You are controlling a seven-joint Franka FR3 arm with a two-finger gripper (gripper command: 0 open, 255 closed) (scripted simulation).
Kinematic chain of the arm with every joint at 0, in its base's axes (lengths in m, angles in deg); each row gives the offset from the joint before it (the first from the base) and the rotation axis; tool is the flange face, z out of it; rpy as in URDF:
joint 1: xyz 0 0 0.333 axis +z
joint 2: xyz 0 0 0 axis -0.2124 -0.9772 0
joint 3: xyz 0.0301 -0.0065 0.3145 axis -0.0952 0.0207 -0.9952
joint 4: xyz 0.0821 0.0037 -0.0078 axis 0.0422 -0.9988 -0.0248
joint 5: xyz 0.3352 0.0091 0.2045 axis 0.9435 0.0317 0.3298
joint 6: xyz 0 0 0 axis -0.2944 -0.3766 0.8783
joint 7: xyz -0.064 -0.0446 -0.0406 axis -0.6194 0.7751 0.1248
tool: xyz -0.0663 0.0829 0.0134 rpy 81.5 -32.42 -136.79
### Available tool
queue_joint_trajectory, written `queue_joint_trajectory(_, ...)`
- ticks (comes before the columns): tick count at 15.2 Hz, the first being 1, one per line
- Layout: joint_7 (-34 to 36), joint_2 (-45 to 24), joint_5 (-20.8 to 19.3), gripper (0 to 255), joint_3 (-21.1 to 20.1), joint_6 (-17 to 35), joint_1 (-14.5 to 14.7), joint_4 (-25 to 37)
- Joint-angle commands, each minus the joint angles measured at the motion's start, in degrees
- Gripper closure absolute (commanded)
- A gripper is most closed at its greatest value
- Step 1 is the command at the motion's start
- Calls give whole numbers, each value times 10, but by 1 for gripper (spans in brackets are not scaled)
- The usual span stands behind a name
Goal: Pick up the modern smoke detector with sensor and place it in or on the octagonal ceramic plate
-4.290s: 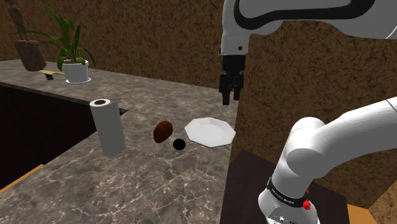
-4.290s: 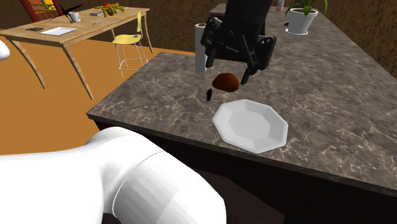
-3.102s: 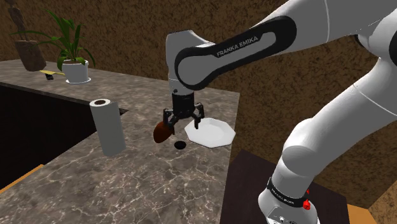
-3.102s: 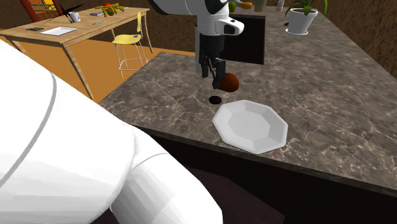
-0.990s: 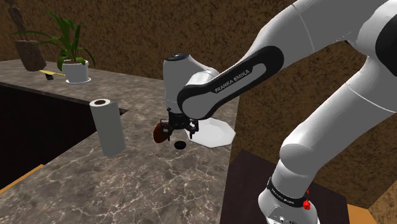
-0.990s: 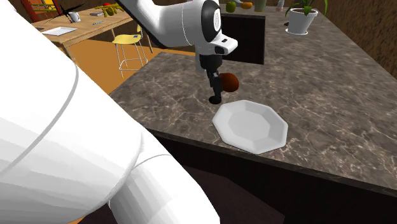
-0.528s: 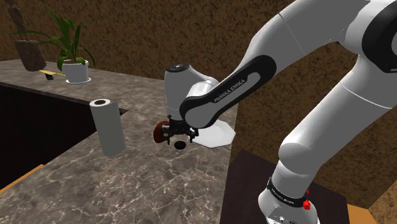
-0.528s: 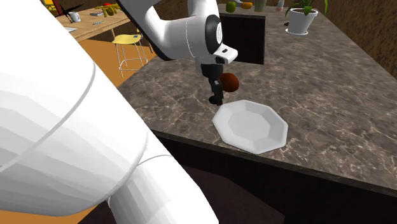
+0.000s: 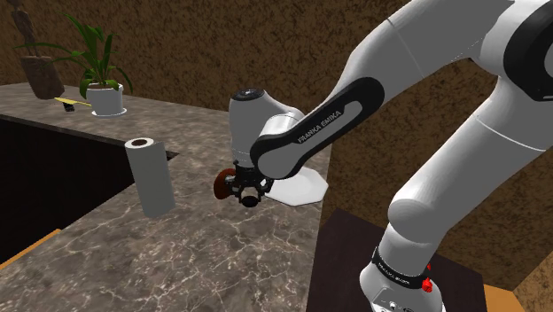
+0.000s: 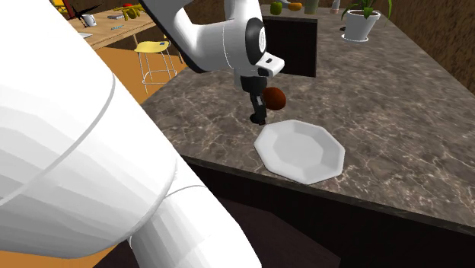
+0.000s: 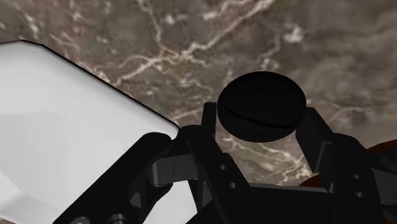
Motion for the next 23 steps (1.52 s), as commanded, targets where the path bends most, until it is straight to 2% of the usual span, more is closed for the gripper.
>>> queue_joint_trajectory(1, 0, -1, 0, 255, 1, -3, -1, -2)
queue_joint_trajectory(8, 0, -1, 0, 255, 0, -3, -1, -2)
queue_joint_trajectory(23, -53, 76, 44, 255, 36, -131, 23, 58)
